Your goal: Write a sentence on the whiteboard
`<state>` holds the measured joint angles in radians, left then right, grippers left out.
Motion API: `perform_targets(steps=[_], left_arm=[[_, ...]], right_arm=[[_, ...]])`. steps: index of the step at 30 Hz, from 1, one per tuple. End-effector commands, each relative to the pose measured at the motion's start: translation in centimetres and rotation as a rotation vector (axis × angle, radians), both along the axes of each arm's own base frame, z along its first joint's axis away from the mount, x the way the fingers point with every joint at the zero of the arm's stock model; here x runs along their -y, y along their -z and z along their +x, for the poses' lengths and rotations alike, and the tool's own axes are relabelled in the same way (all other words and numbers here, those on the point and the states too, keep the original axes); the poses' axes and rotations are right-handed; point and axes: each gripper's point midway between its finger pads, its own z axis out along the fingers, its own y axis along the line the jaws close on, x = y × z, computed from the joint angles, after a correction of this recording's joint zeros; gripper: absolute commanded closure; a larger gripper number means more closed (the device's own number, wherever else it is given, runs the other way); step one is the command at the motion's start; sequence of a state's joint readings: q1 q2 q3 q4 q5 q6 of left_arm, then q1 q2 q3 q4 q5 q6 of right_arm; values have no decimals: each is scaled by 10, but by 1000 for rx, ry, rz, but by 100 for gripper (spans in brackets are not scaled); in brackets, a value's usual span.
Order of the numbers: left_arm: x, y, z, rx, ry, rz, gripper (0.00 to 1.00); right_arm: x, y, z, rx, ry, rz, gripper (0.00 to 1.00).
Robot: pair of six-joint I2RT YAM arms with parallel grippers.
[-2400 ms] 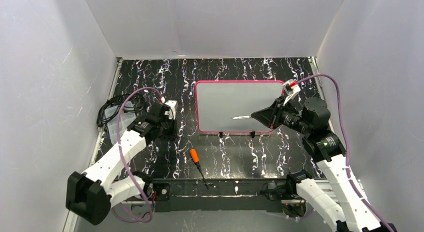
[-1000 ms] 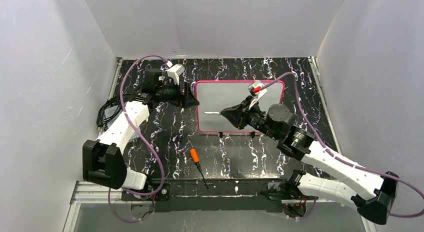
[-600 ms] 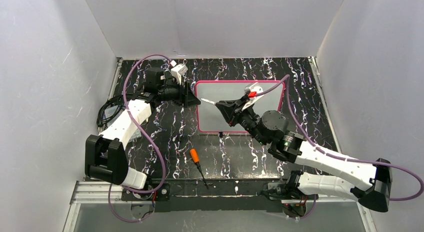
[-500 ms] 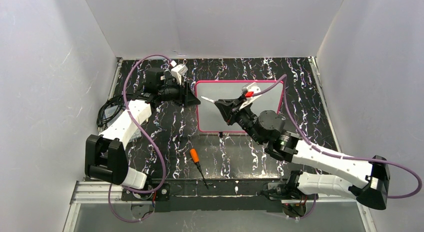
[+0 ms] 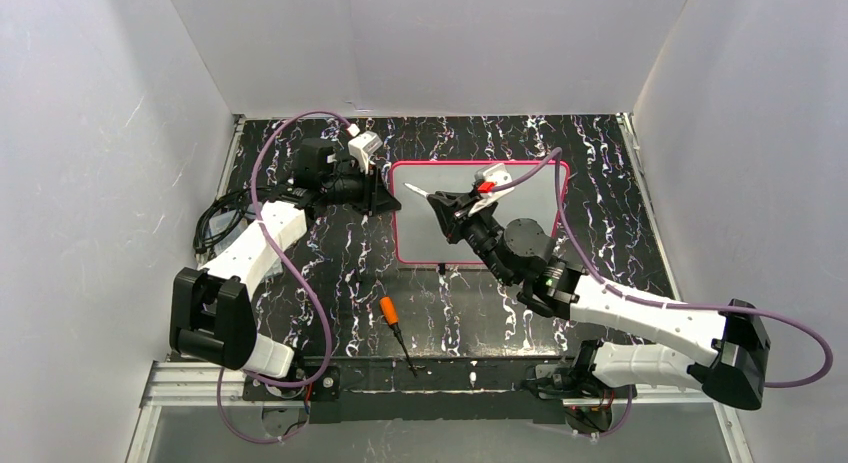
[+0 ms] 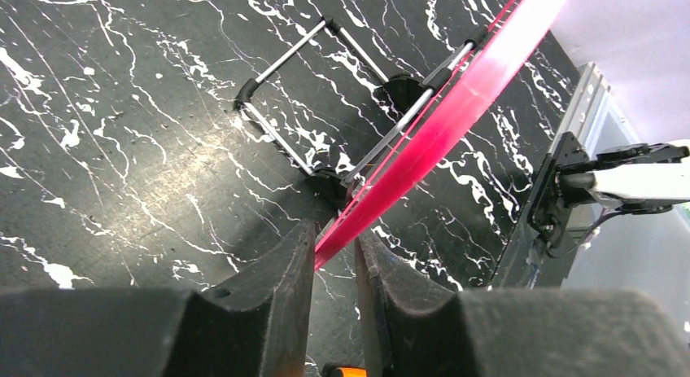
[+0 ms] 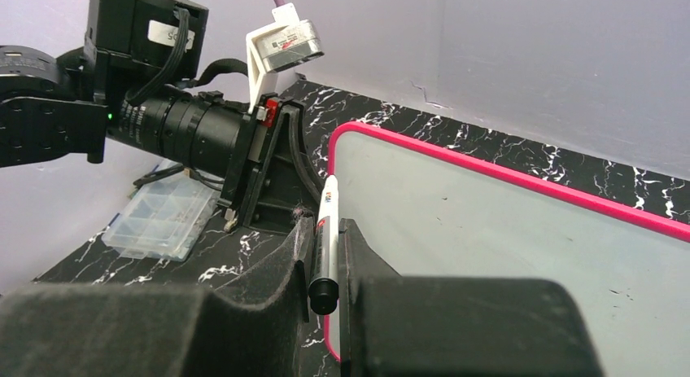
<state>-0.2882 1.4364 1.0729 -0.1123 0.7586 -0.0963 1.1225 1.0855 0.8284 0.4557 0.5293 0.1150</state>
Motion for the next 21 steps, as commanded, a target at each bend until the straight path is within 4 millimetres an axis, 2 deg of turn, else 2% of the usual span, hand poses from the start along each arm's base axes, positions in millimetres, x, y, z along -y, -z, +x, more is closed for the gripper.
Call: perform_targets(steps=[1,15,21], left_arm=[[1,2,-5,36,18,33,79],[-1,11,-12,148,28,150,100],[0,14,-14,167,36,177,100]], right_arm=[[2,-30,3,58,32,65,99],[0,-27,12,70,76,47,99],[-3,-29,14,75,83,50,99]])
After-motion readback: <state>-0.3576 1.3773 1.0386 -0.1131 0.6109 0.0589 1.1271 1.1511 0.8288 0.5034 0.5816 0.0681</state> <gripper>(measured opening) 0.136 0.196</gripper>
